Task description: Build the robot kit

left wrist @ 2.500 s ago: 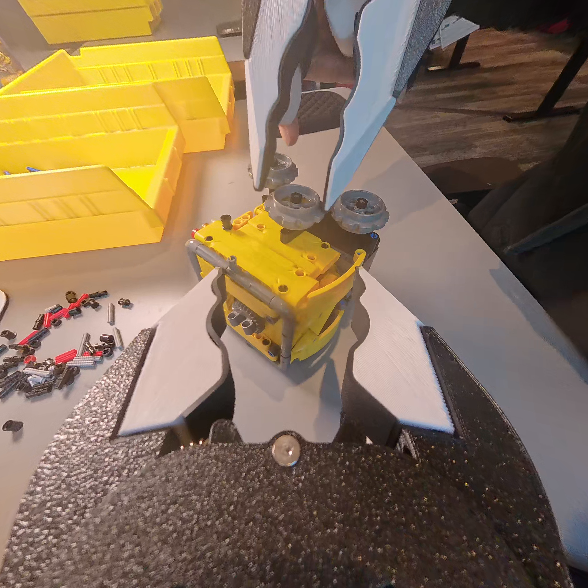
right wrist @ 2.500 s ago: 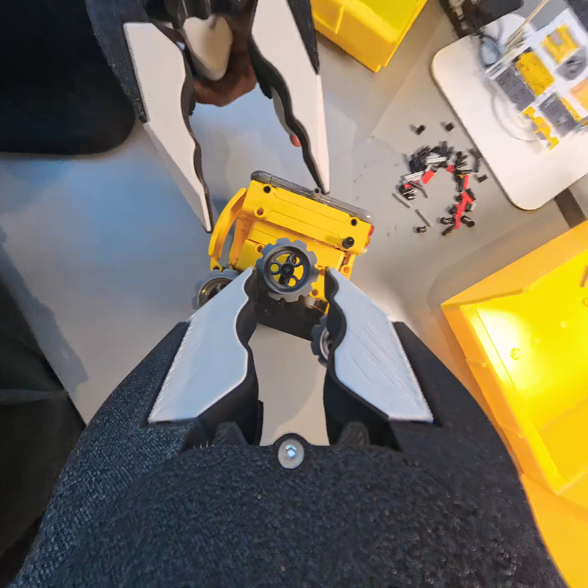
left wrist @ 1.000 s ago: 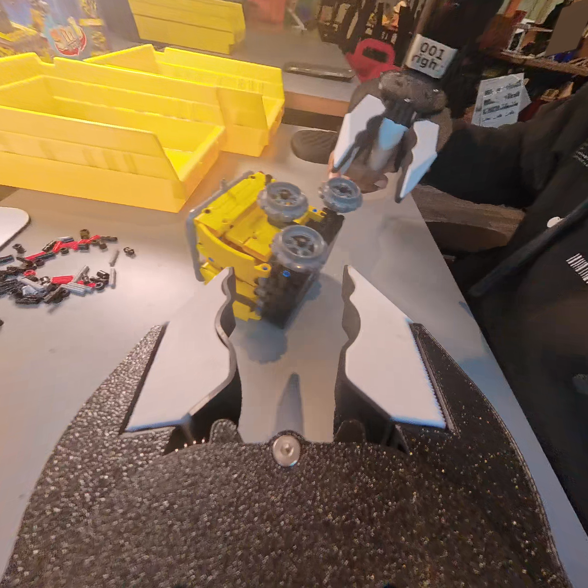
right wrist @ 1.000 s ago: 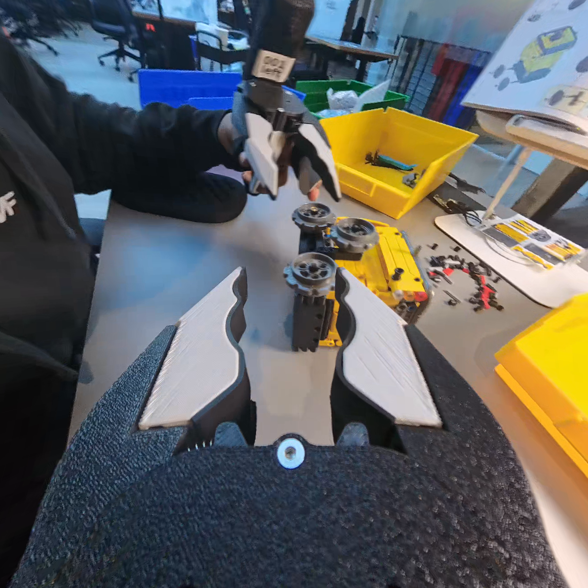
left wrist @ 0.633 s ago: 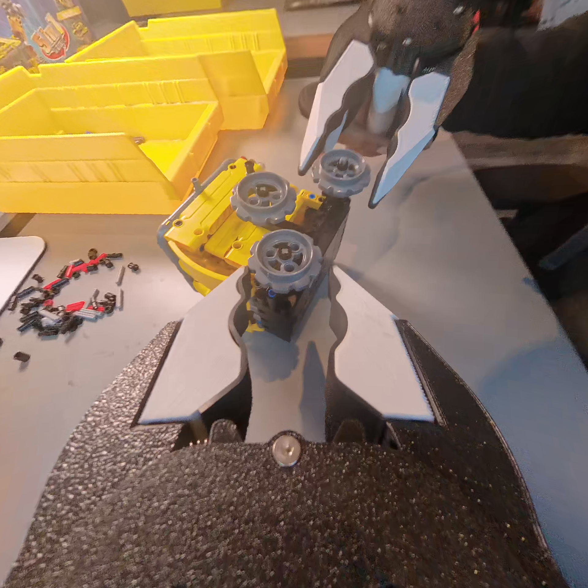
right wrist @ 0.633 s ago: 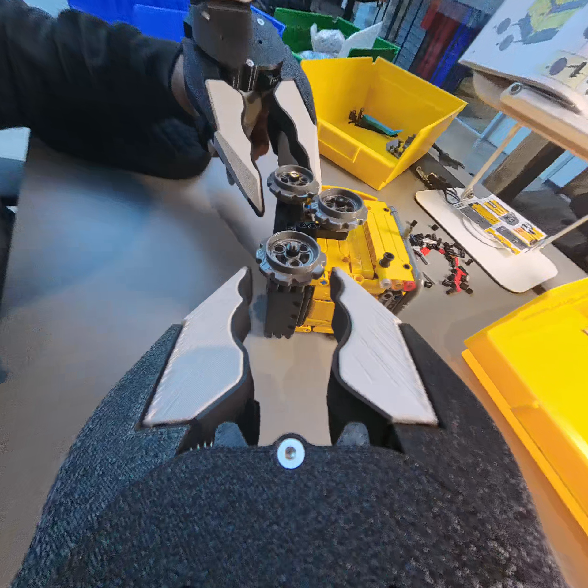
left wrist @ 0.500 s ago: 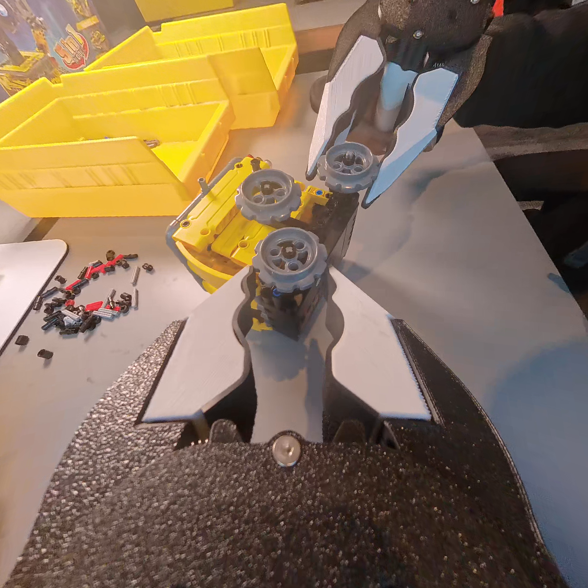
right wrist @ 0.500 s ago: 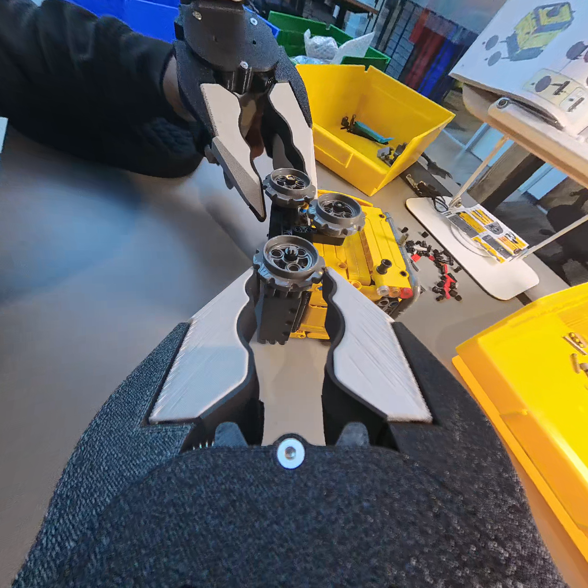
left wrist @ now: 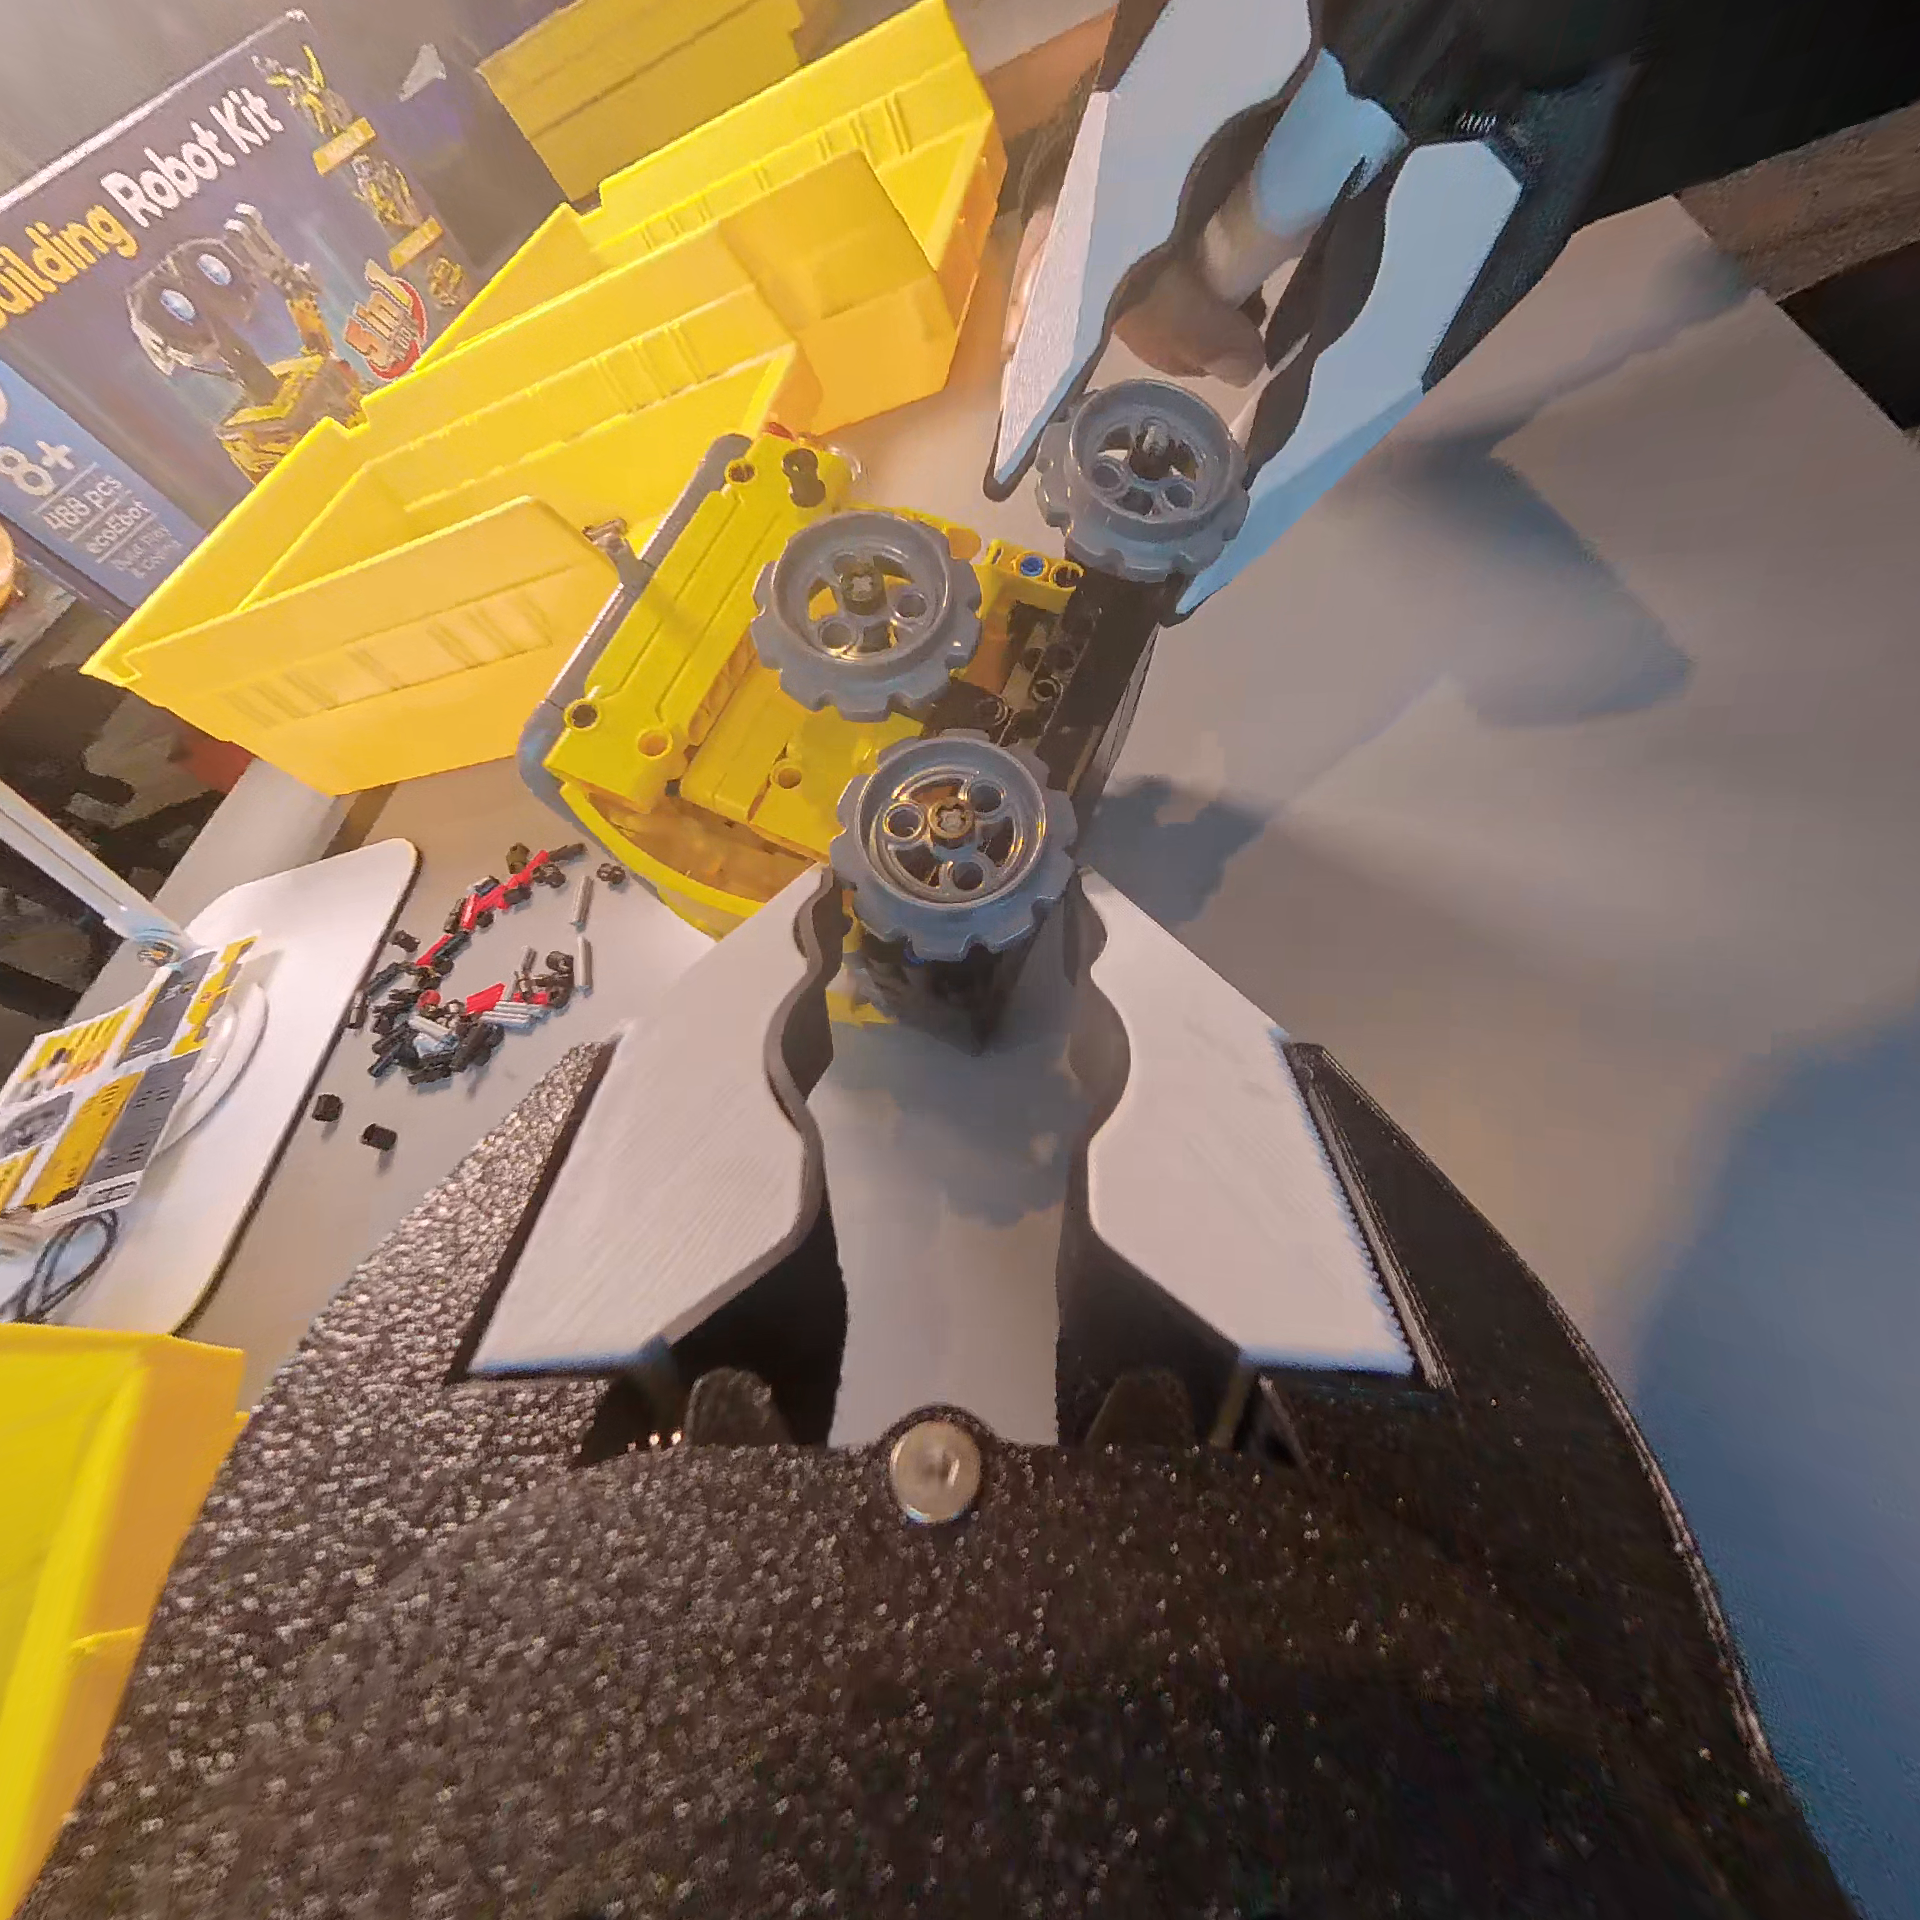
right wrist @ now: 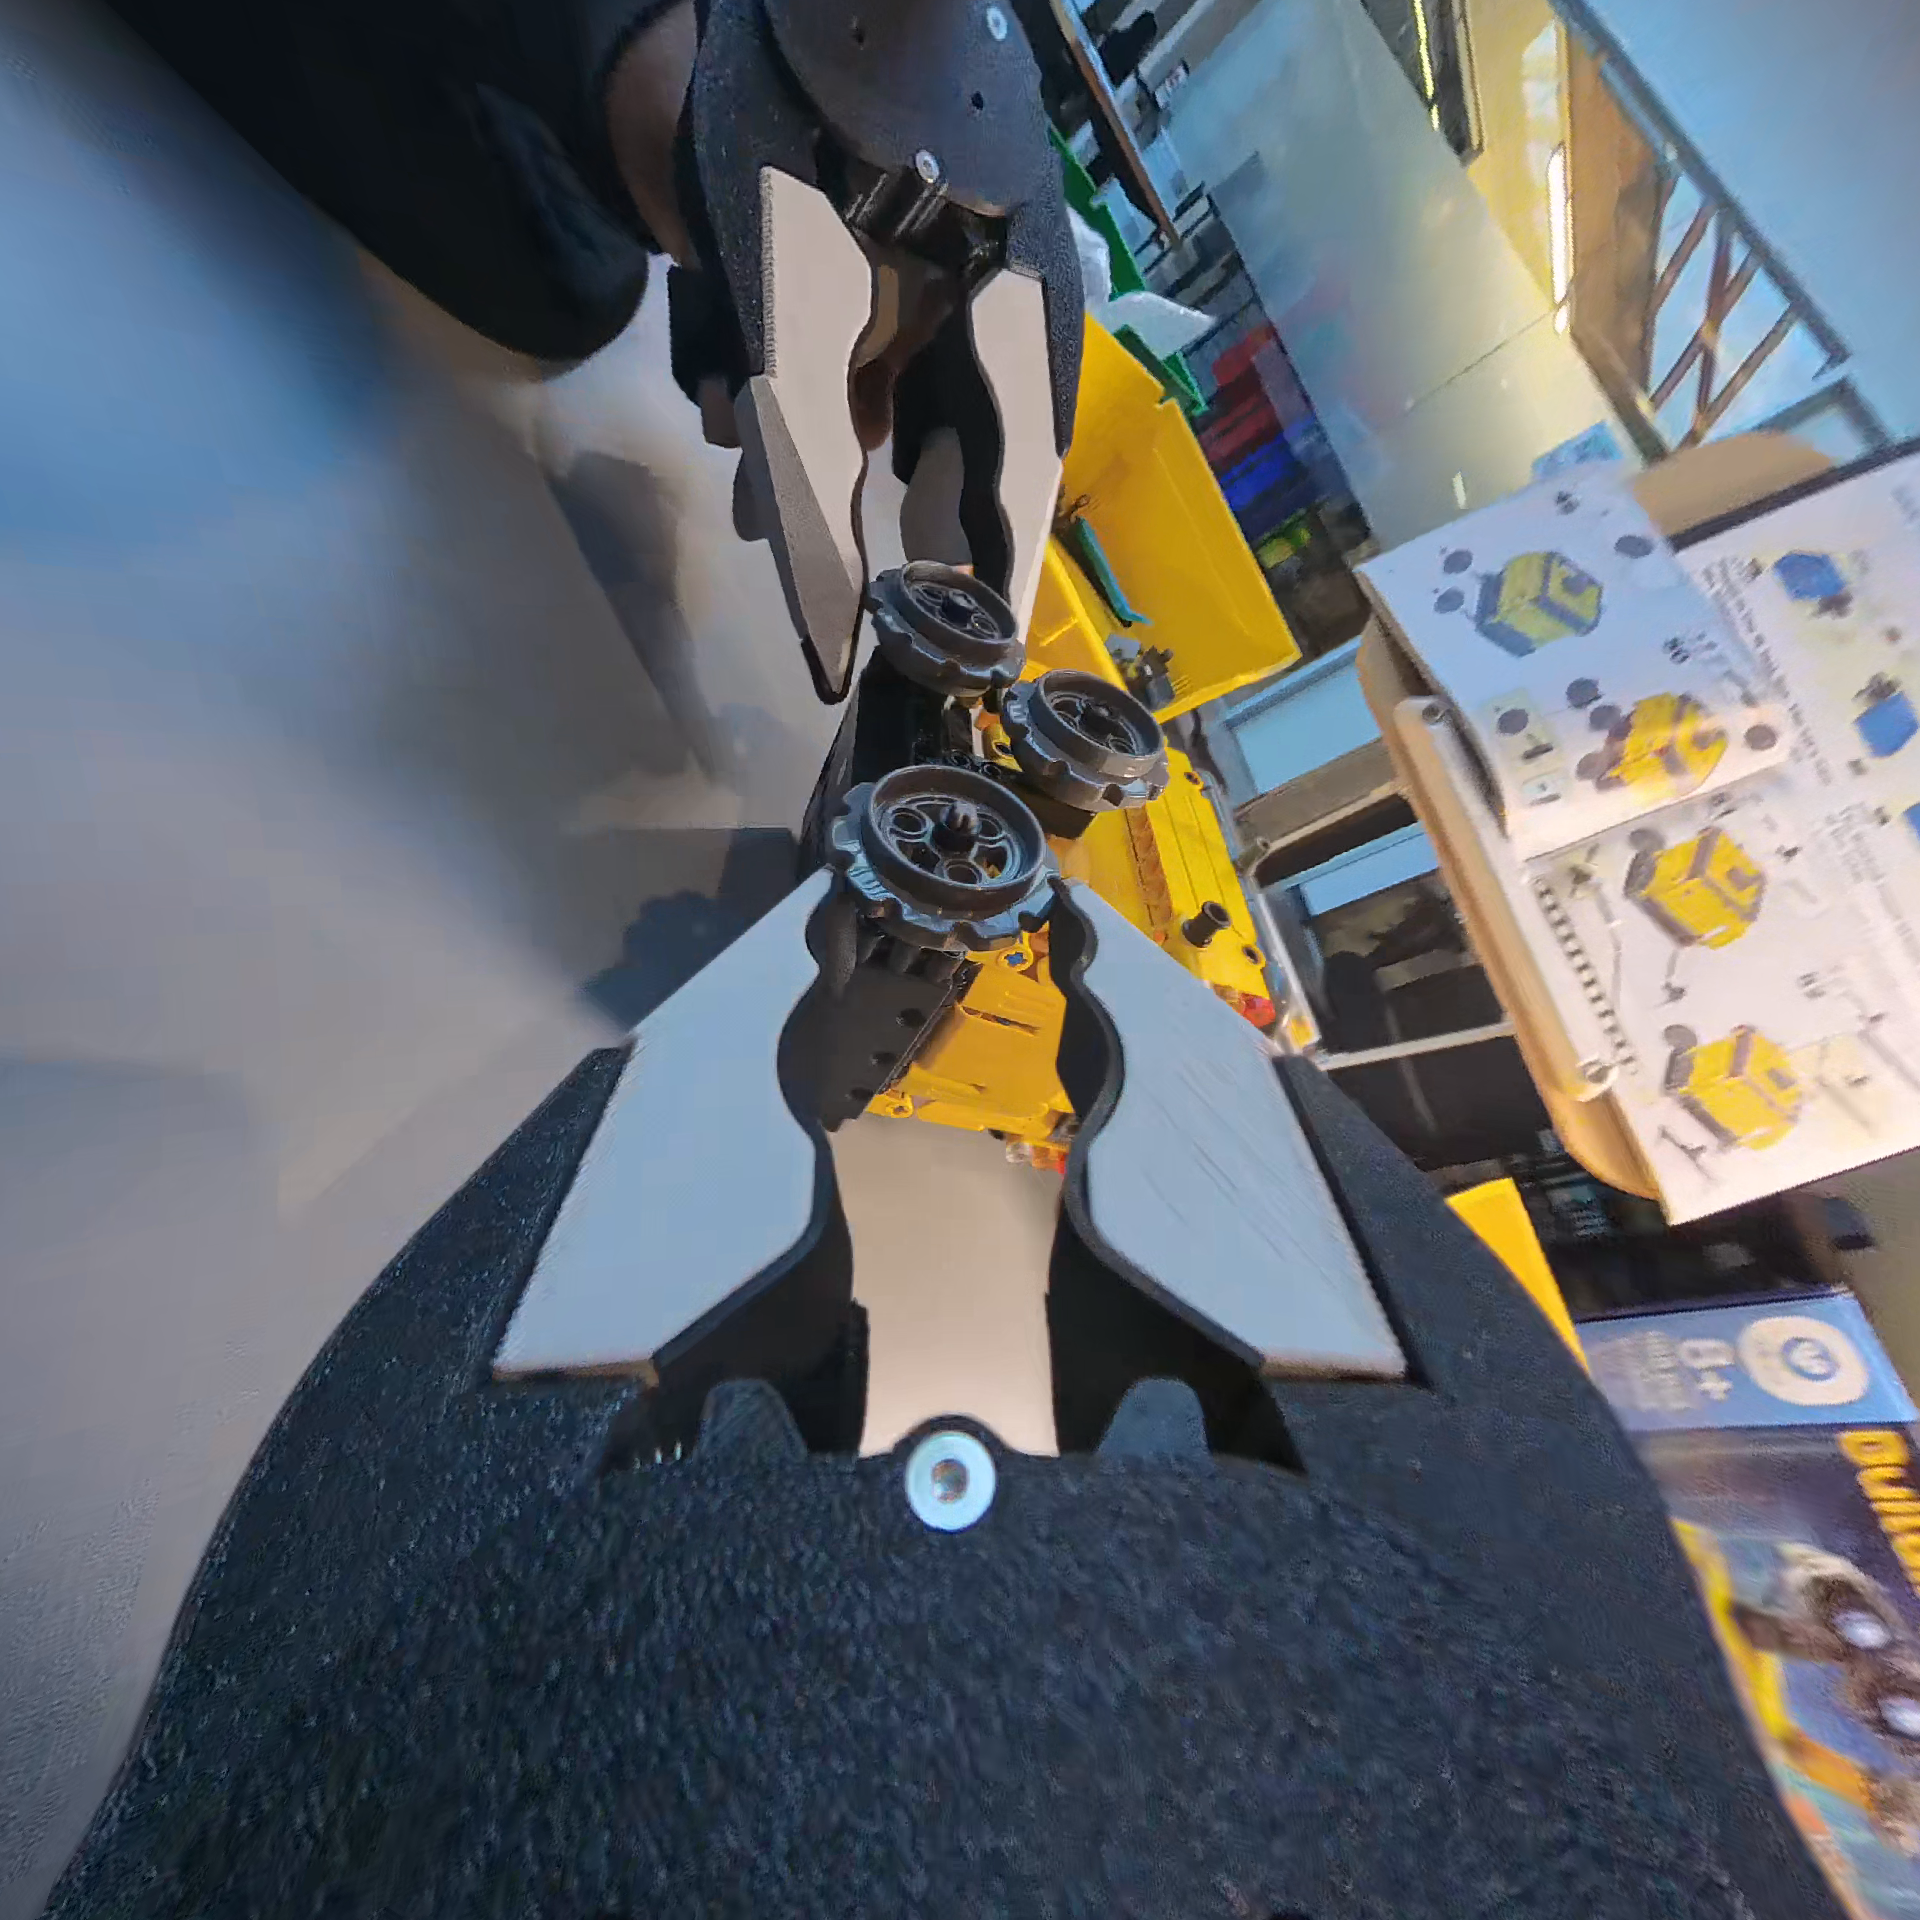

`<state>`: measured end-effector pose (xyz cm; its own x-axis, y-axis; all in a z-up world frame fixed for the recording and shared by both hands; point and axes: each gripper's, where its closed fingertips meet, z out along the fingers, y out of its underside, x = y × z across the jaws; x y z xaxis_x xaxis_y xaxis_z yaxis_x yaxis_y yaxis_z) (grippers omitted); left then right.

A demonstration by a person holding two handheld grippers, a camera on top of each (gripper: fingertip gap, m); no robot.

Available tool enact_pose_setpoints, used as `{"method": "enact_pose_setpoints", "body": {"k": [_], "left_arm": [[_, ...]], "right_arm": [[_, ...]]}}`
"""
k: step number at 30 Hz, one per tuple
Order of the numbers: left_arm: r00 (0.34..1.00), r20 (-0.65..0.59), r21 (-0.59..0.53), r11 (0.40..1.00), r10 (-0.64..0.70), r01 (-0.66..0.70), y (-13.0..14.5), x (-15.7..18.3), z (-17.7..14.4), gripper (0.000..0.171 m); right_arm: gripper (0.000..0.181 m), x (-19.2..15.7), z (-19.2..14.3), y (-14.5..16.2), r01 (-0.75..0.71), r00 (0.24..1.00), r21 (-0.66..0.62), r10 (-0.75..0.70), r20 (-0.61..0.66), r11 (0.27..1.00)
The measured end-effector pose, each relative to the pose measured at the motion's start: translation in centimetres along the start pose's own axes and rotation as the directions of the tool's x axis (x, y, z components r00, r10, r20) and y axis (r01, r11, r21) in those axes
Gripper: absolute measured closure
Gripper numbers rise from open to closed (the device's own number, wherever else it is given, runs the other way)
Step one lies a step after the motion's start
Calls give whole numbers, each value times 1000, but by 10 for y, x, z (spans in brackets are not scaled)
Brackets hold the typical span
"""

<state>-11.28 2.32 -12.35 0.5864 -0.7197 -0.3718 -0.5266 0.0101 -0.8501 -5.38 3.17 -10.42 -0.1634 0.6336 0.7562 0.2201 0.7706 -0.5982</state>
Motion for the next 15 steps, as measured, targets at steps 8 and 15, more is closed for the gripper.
{"method": "enact_pose_setpoints", "body": {"k": [8,15], "left_arm": [[942,133,-164,944,308,-286,26,-13,-1,132],[997,-60,-106,993,42,-48,27,9,-16,126]], "right_arm": [[145,3,19,15,374,919,-49,-378,-113,926],[143,-4,19,33,368,920,-85,-376,-111,926]]}}
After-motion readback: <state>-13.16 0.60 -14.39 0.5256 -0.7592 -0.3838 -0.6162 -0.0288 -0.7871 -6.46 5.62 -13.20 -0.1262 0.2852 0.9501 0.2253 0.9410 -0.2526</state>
